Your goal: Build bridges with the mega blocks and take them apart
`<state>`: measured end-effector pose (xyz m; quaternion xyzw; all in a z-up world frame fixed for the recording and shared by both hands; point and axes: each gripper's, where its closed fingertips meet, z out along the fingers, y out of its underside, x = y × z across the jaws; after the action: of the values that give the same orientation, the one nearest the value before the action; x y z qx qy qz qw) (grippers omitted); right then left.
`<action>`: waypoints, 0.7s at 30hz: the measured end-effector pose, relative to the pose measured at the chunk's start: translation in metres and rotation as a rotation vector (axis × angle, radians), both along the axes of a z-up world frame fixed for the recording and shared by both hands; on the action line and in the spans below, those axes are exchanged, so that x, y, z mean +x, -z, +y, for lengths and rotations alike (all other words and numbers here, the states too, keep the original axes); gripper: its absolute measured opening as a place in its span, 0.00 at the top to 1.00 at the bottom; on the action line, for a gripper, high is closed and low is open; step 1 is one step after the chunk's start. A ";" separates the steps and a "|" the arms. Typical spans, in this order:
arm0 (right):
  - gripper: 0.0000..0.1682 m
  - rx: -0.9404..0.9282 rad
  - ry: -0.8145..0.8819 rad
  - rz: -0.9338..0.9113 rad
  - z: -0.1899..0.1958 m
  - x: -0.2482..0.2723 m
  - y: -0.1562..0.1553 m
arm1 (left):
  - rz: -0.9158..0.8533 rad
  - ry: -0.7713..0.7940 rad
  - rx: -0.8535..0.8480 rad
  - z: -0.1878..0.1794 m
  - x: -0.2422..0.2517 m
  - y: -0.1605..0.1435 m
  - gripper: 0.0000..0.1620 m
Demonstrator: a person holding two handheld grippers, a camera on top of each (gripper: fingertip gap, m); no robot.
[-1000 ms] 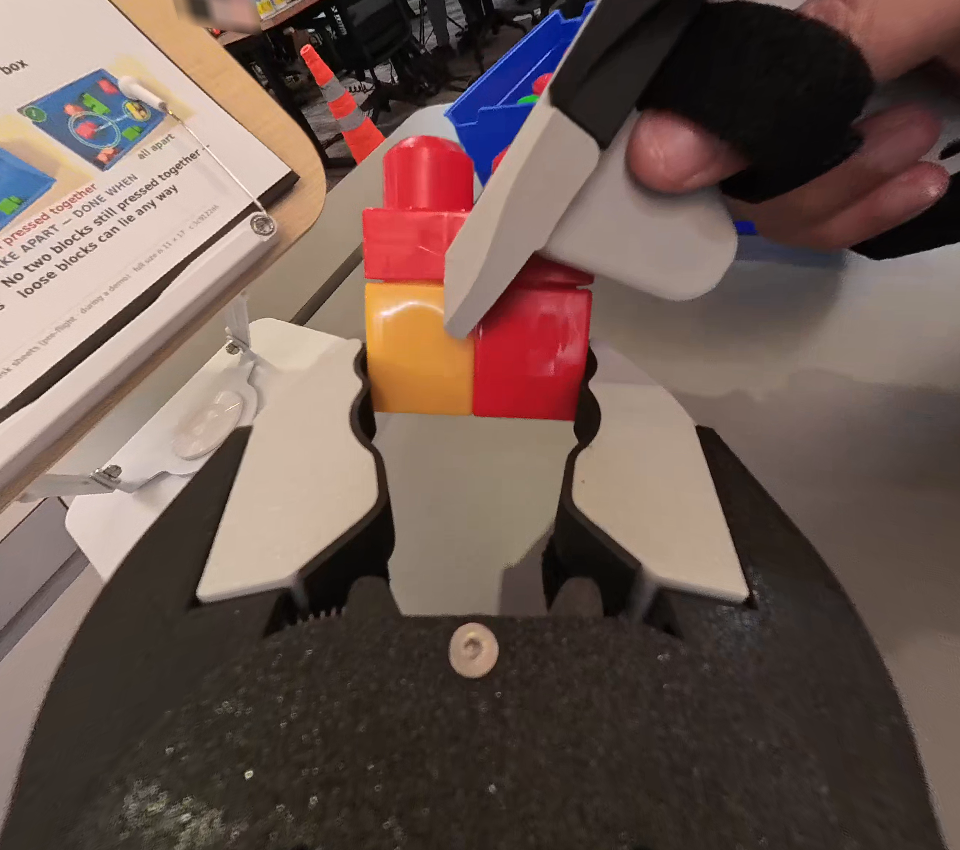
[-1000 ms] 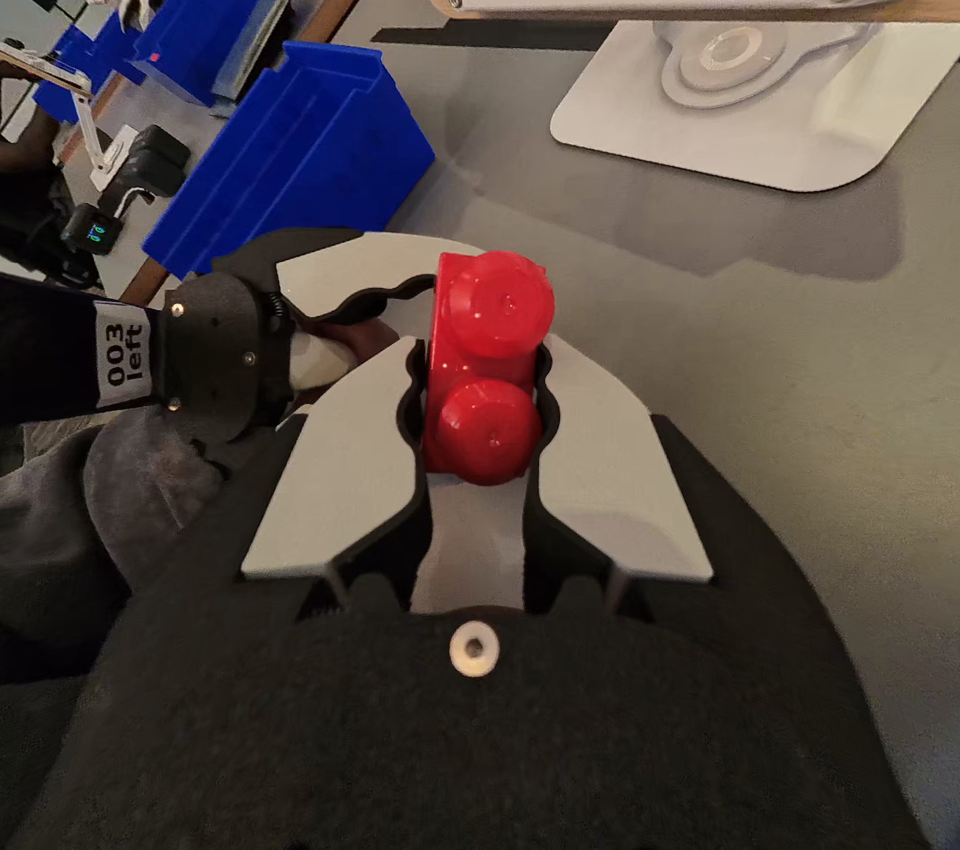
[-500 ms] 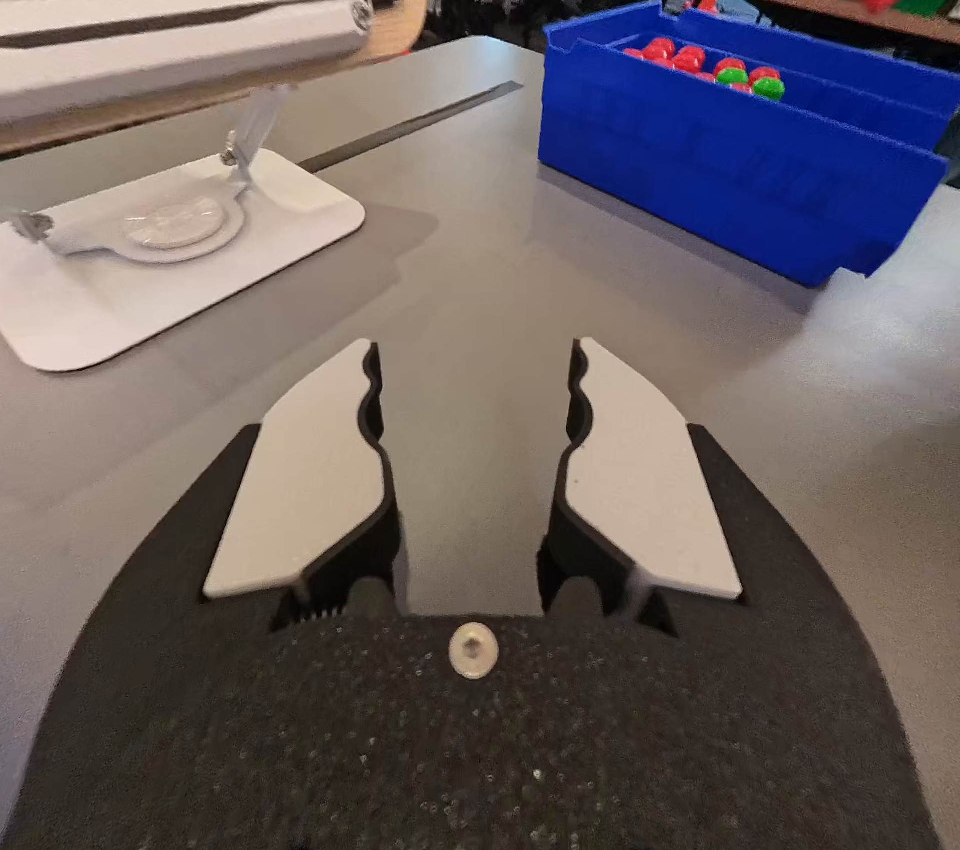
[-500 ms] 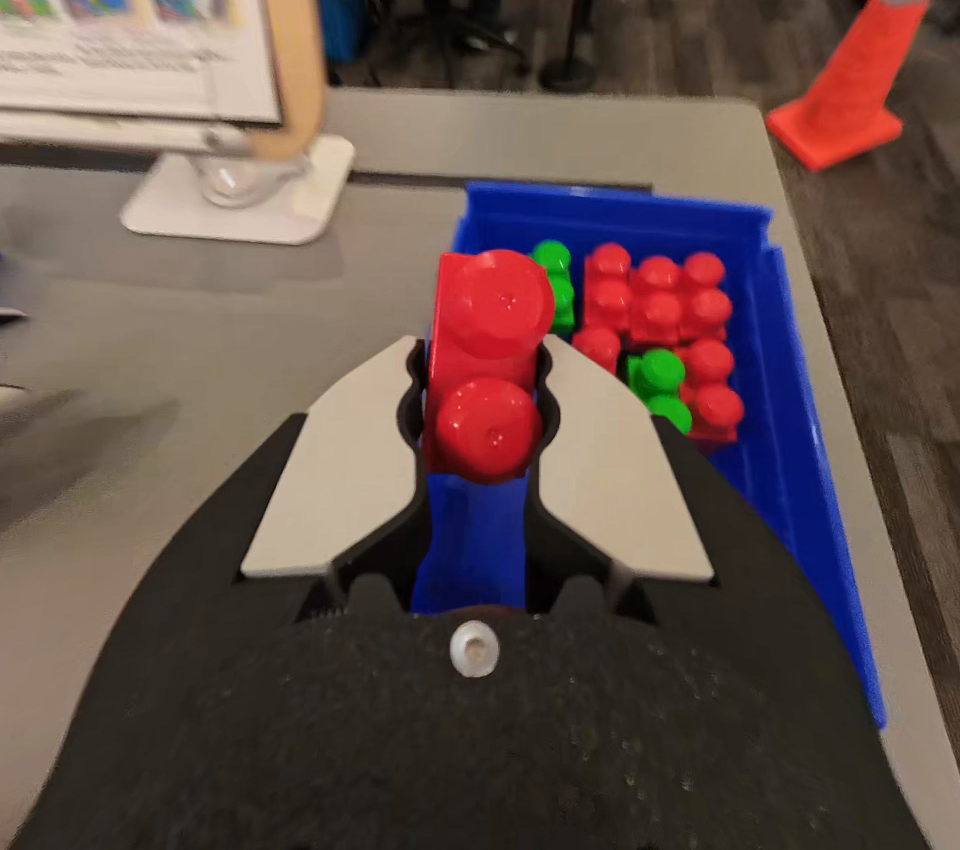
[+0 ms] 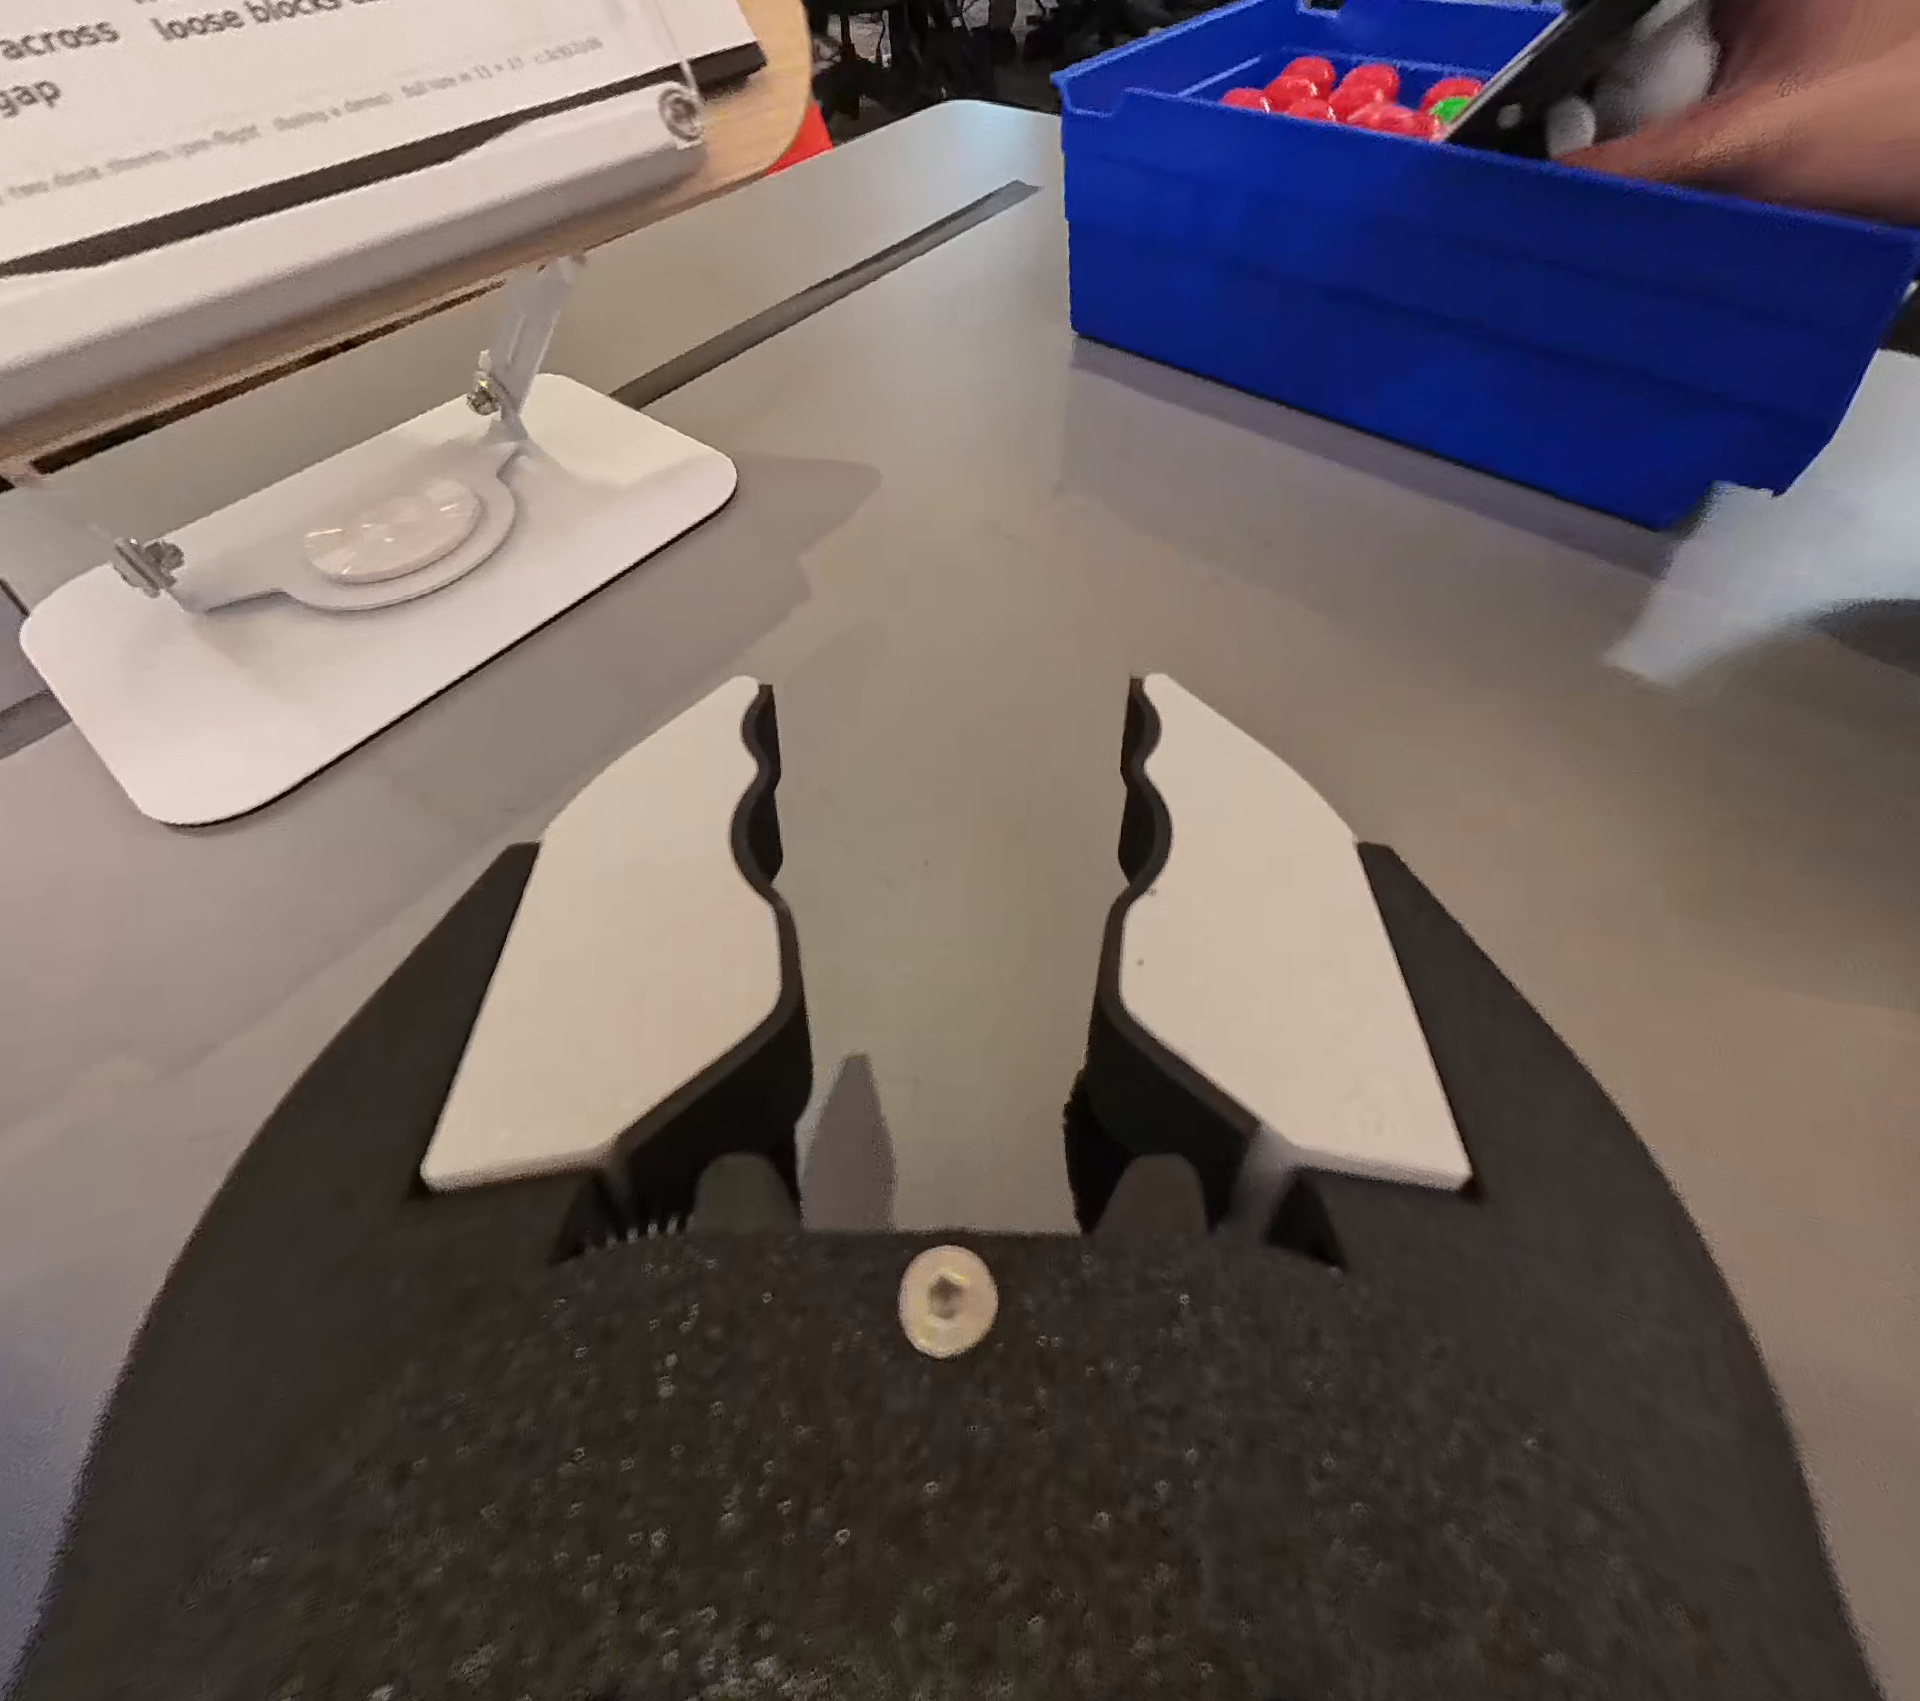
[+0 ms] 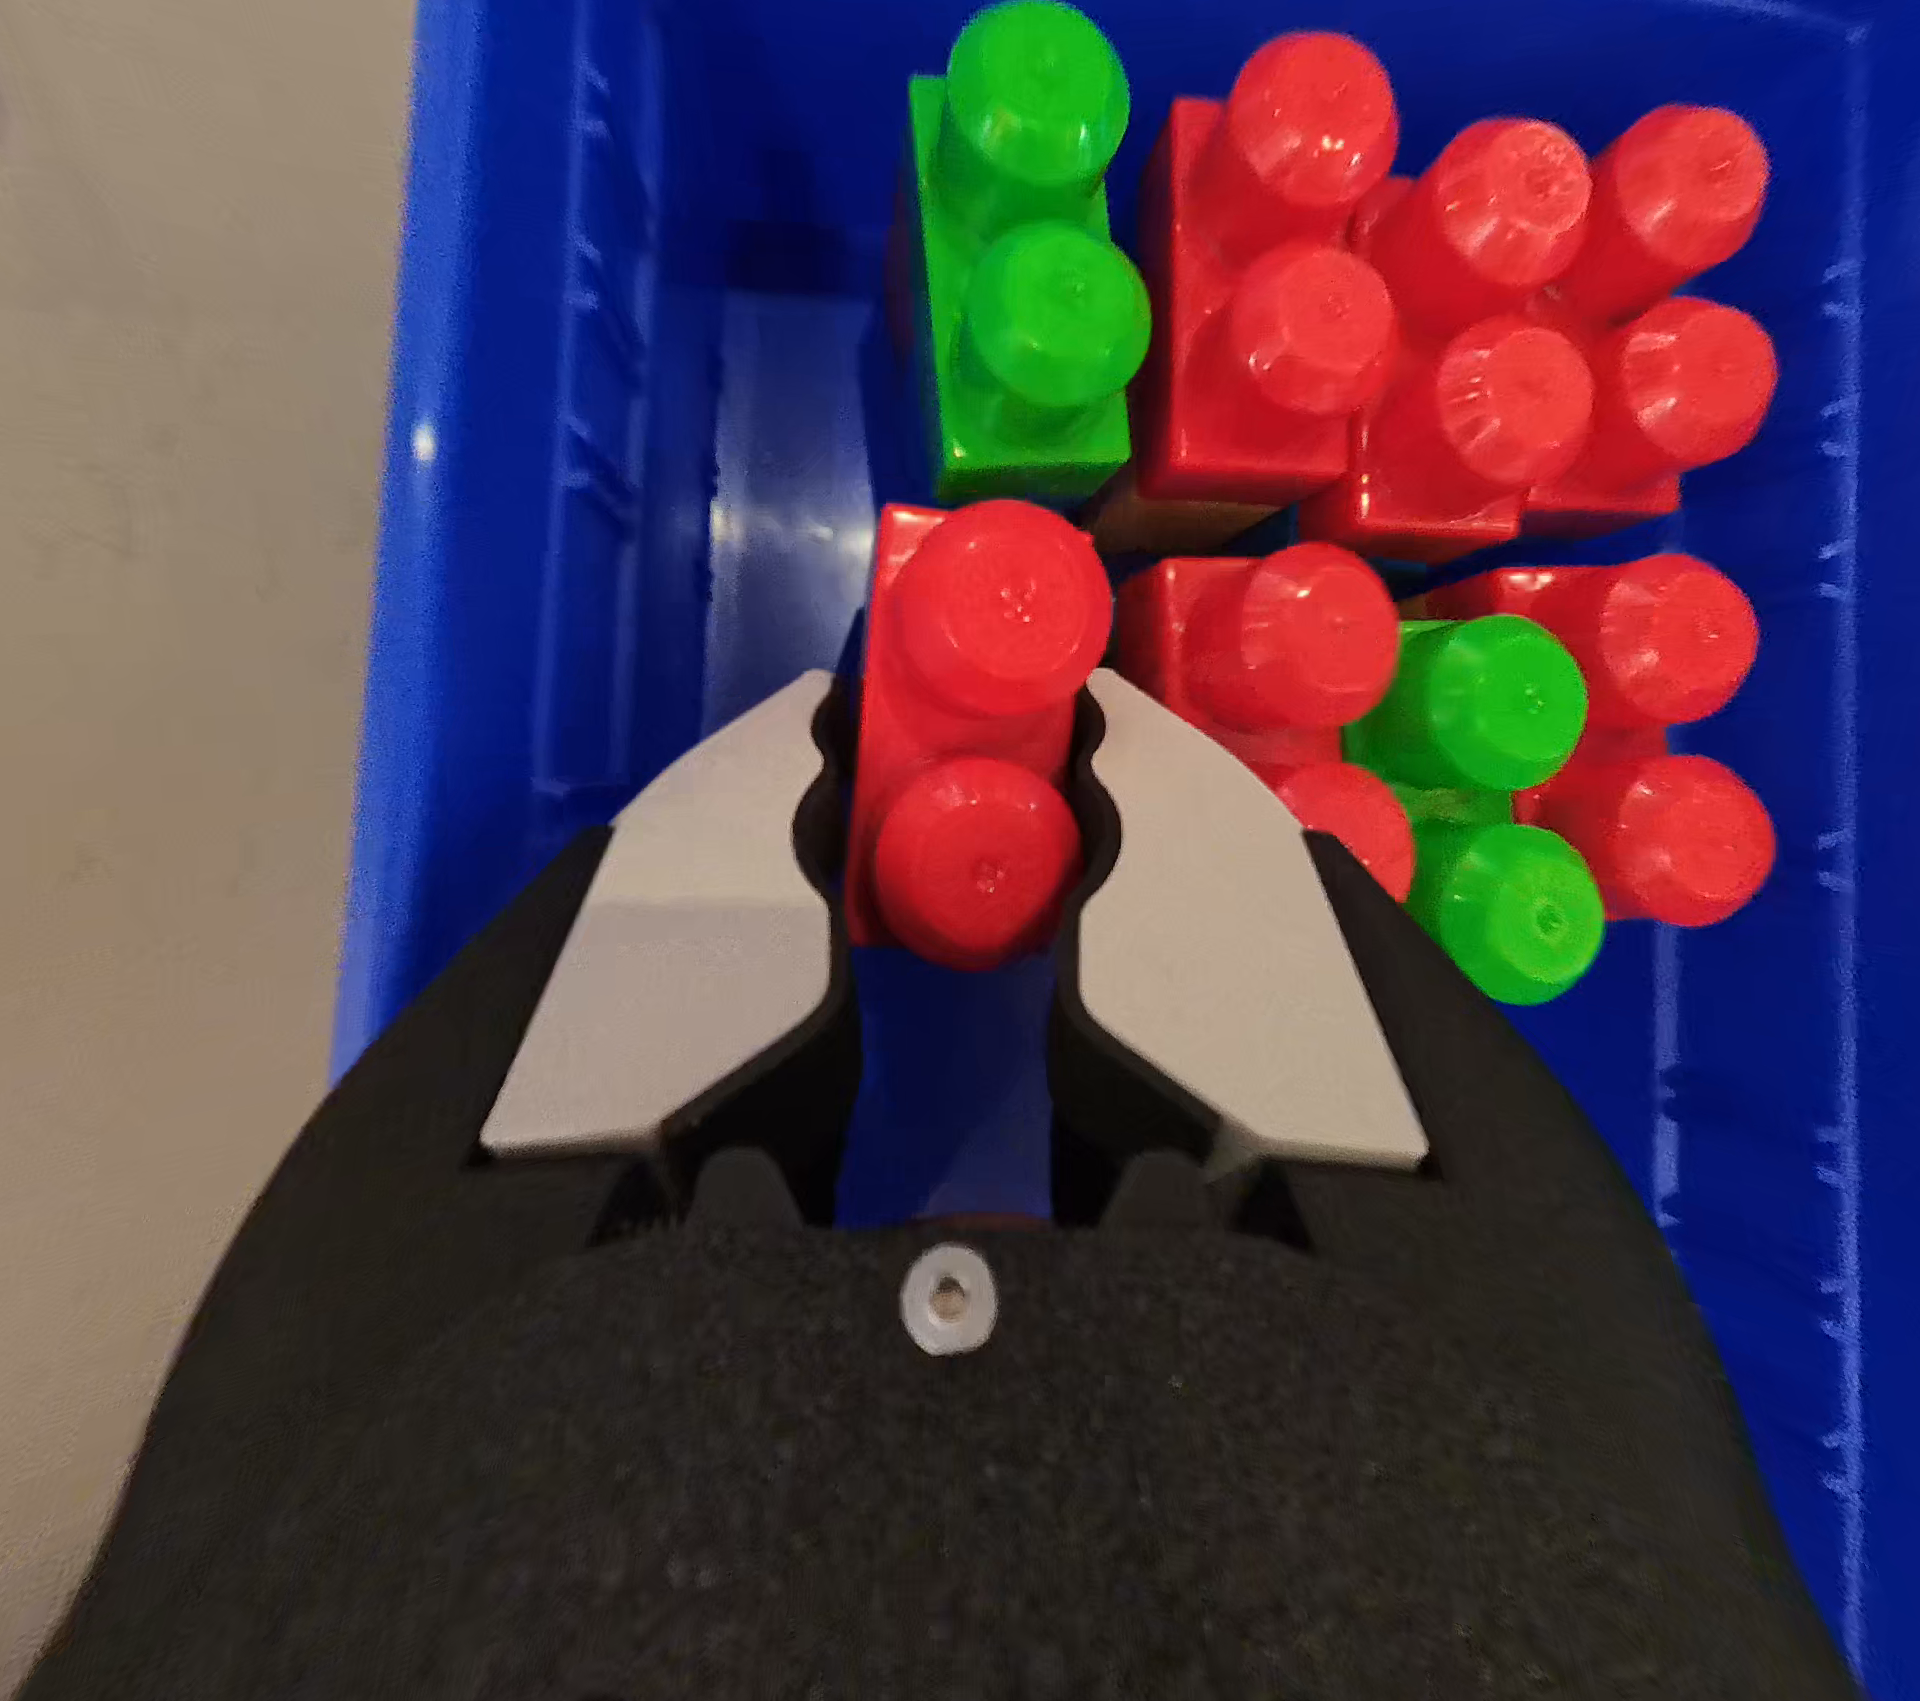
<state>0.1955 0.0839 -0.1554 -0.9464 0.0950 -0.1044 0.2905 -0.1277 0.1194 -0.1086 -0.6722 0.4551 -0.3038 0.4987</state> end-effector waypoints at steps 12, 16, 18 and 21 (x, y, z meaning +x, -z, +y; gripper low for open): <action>0.71 0.146 -0.083 0.031 -0.018 -0.010 -0.057 | -0.021 0.017 -0.063 -0.007 0.001 -0.001 0.57; 0.69 0.579 -0.170 0.028 -0.055 -0.024 -0.166 | -0.005 -0.001 -0.030 -0.007 -0.005 -0.003 0.57; 0.65 0.748 -0.228 0.022 -0.074 -0.033 -0.198 | 0.013 -0.013 -0.006 -0.009 -0.009 -0.002 0.57; 0.63 0.909 -0.335 0.113 -0.091 -0.066 -0.210 | 0.027 -0.042 0.011 -0.016 -0.016 -0.004 0.57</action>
<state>0.1296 -0.0067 0.0542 -0.7303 -0.0069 0.0475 0.6814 -0.1434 0.1036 -0.1049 -0.6828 0.4491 -0.2815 0.5028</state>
